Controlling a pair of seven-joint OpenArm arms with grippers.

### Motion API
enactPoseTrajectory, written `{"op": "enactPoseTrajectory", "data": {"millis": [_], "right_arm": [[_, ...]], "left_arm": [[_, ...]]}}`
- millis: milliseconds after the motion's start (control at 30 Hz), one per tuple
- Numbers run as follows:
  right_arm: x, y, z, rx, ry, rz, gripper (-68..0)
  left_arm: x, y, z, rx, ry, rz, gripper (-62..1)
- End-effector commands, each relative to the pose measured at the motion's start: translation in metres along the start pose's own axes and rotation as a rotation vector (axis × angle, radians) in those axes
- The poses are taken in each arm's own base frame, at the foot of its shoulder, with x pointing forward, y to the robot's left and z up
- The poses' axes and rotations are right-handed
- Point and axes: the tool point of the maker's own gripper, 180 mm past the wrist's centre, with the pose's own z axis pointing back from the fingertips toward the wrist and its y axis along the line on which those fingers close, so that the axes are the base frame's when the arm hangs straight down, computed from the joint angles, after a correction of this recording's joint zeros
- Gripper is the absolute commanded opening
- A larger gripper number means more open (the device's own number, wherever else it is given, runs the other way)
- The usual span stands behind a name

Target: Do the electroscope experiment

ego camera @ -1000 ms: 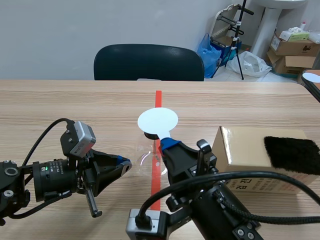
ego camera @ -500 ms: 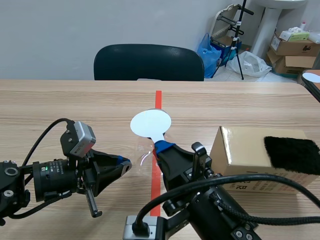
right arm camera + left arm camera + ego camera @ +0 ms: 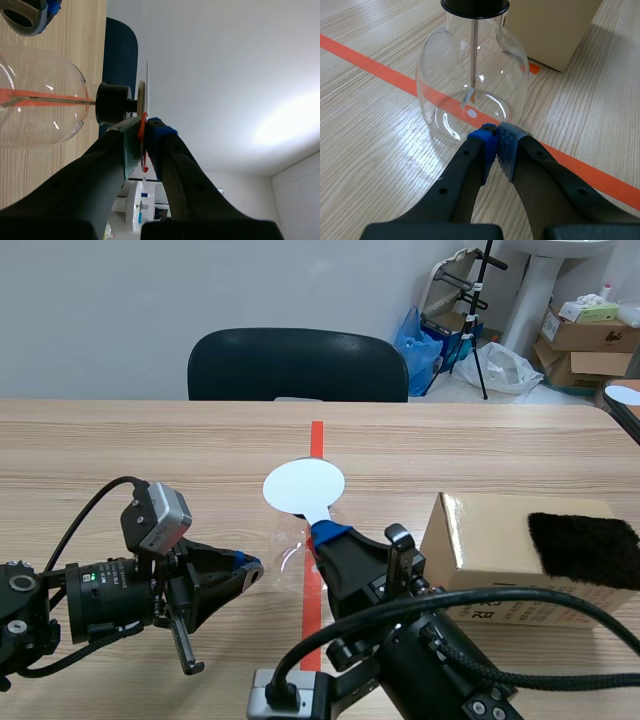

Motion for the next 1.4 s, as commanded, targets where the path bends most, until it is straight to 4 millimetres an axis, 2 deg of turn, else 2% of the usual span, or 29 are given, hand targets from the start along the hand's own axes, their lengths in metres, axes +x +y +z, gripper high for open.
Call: {"op": "enactPoseTrajectory", "data": {"millis": [0,867,1133,1367], "right_arm": [[-0.008,-0.010,-0.003,-0.035,0.009,0.019,-66.5],[-0.012,-0.011,-0.004,-0.039,0.029,0.022,-66.5],[-0.033,-0.016,-0.008,-0.059,0.121,0.034,-66.5],[-0.064,-0.018,-0.002,-0.064,0.295,0.029,-66.5]], "left_arm": [[0.015,0.004,-0.002,0.005,-0.048,-0.013,-58.0],[0.015,0.004,-0.002,0.005,-0.048,-0.013,-58.0],[0.015,0.004,-0.002,0.005,-0.048,-0.013,-57.9],[0.015,0.004,-0.002,0.005,-0.048,-0.013,-57.9]]}}
